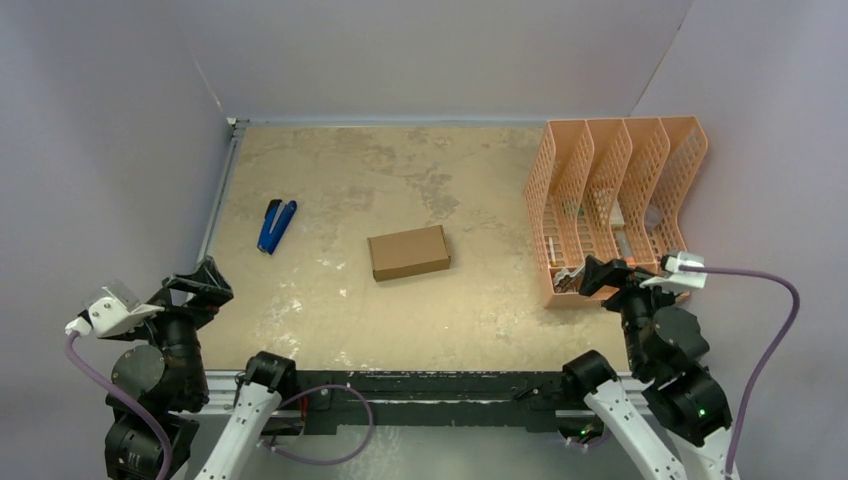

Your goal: Fold the paper box

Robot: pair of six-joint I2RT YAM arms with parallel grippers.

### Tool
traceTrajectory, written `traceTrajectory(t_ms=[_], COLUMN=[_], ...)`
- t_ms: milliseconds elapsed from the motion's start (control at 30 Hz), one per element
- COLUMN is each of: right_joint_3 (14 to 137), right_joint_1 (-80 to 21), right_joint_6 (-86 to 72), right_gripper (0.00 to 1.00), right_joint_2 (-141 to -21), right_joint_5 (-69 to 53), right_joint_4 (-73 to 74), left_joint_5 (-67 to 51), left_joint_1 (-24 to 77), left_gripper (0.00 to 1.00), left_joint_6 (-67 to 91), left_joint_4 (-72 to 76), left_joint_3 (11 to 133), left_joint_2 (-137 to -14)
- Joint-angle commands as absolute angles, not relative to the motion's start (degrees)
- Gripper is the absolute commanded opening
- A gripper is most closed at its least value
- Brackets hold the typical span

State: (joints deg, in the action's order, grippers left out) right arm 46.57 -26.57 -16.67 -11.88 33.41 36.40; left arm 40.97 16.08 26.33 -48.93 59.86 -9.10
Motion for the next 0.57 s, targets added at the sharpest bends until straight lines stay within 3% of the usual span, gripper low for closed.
traceTrajectory(t_ms=[0, 533], right_joint_3=[45.51, 45.03], right_joint_1=[-26.34, -26.33], right_joint_6=[-18.1, -20.13], right_gripper=[0.99, 0.99], right_joint_2=[-8.36, -7.04], right_joint_5=[37.01, 38.24], right_joint_4=[37.94, 38.85], left_joint_5=[41.92, 41.9], left_joint_1=[15.91, 15.86], left_gripper=[1.0, 1.0], left_joint_6=[24.64, 25.22], left_joint_4=[-47.22, -46.76], left_joint_3=[58.89, 58.93], left_joint_2=[-8.51, -9.32])
